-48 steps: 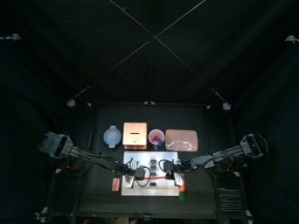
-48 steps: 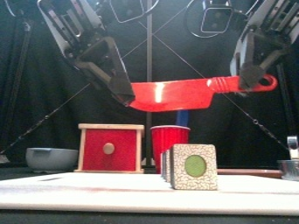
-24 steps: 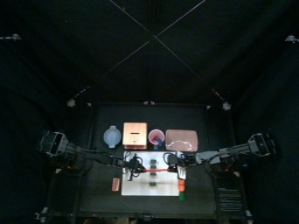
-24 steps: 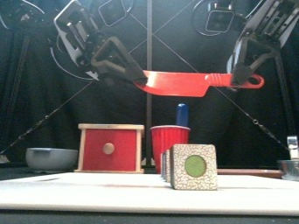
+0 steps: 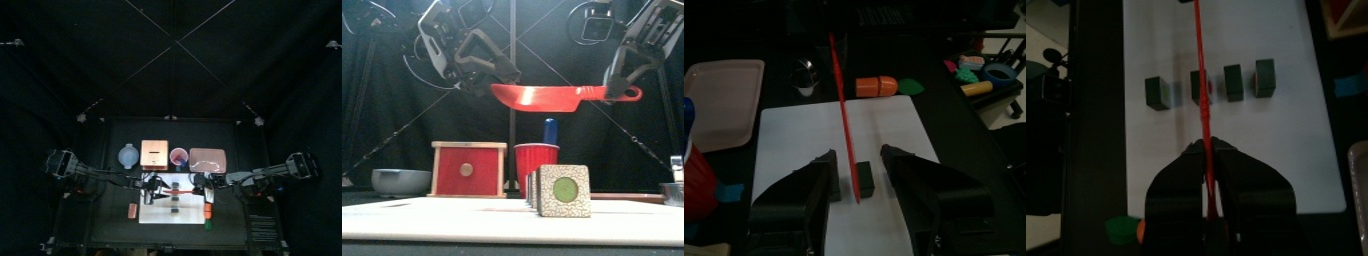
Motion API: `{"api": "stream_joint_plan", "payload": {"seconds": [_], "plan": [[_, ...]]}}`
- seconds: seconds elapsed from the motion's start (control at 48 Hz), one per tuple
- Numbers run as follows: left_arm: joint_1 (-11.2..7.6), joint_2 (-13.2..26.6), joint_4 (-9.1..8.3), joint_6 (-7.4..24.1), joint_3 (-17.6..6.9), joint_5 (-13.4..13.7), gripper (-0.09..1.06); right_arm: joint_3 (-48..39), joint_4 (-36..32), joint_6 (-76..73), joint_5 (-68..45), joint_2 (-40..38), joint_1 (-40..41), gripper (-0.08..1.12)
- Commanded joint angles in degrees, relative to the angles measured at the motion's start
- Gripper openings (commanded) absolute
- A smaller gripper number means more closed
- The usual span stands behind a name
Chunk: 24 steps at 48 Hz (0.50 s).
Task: Place sushi on board then cut the sushi with the knife then place the pieces on the plate
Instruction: Cut the sushi into 4 pieces
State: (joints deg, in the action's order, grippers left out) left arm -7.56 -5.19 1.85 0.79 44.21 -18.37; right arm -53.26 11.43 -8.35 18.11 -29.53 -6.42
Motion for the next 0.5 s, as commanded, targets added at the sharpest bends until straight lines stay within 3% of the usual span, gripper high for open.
{"api": "stream_joint_plan", "payload": {"seconds": [0.021, 0.25, 0.5], "plan": [[0.18, -1.58, 0.09, -0.09, 0.18, -0.88, 0.79, -1.85, 2.64, 0.00, 2.72, -5.36, -0.18, 0.41], [0.44, -1.67, 0.88, -0.09, 1.05, -1.05, 0.80, -6.15, 7.91, -0.26, 9.58, -15.03, 0.00, 0.41], [0.97, -1.58, 1.14, 0.00, 1.41, -1.14, 0.80, -10.11, 6.33, -7.38, 18.28, -22.06, 0.70, 0.41]]}}
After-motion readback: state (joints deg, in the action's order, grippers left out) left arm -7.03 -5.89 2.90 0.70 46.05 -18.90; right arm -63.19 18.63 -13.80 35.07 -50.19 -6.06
